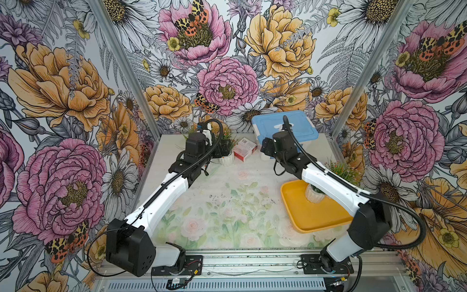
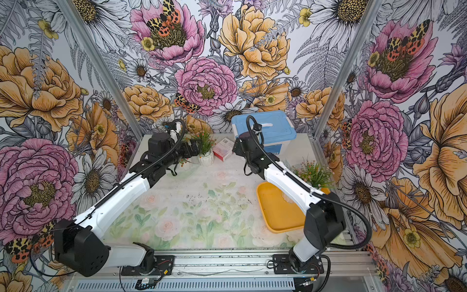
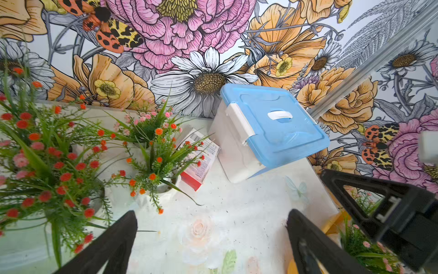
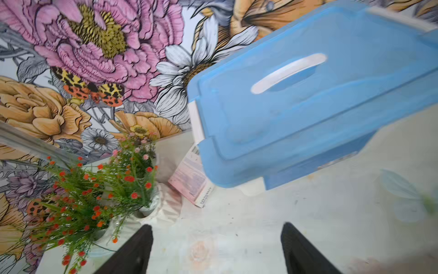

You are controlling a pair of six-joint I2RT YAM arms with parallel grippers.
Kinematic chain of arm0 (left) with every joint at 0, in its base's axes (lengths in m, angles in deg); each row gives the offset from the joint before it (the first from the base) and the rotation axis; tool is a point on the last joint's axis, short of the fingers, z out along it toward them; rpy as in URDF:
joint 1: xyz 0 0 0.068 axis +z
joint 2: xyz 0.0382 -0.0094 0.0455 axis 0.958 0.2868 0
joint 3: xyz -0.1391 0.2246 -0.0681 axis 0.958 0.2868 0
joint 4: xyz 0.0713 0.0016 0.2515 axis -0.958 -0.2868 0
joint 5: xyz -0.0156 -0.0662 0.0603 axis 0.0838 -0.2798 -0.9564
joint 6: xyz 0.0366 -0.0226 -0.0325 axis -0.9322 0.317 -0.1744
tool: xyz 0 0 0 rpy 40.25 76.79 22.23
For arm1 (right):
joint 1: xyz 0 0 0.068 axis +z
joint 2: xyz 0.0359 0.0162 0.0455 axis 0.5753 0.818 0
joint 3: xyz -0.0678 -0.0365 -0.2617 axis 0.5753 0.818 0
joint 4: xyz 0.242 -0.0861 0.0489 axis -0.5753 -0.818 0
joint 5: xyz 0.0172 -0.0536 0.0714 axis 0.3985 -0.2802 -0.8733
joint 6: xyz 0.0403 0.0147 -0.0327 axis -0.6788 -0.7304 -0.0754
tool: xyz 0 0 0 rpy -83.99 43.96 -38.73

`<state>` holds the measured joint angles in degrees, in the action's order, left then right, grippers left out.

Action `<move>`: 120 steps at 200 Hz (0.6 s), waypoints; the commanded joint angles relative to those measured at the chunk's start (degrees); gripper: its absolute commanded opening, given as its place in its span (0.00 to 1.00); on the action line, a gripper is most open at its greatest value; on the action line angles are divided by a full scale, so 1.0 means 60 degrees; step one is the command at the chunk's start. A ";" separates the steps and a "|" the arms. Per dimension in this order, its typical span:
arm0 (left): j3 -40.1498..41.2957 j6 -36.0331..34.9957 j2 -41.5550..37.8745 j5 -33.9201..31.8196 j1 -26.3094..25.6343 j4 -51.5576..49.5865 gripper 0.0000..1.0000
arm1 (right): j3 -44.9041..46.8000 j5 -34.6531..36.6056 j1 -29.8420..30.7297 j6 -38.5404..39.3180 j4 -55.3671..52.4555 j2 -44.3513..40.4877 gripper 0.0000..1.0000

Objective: Put the potted gypsophila into the storage box
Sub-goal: Pick up the baby's breath potted plant from the center of the board.

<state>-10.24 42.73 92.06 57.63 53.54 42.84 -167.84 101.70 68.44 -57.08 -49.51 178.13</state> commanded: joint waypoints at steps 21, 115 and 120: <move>-0.0044 -0.0524 -0.0064 0.0992 0.0880 0.0276 0.99 | -0.1425 0.0080 0.0398 -0.0579 0.0371 0.1682 0.83; 0.0095 -0.0783 0.0007 0.1737 0.1840 0.0427 0.99 | -0.3302 -0.2015 0.0566 -0.0764 0.0803 0.4745 0.71; 0.0110 -0.0790 0.0009 0.1769 0.1875 0.0437 0.99 | -0.3346 -0.2062 0.0580 -0.0751 0.0841 0.4859 0.71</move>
<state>-10.20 39.32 92.06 65.52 63.75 43.89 -185.00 93.00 71.21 -61.08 -45.91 203.71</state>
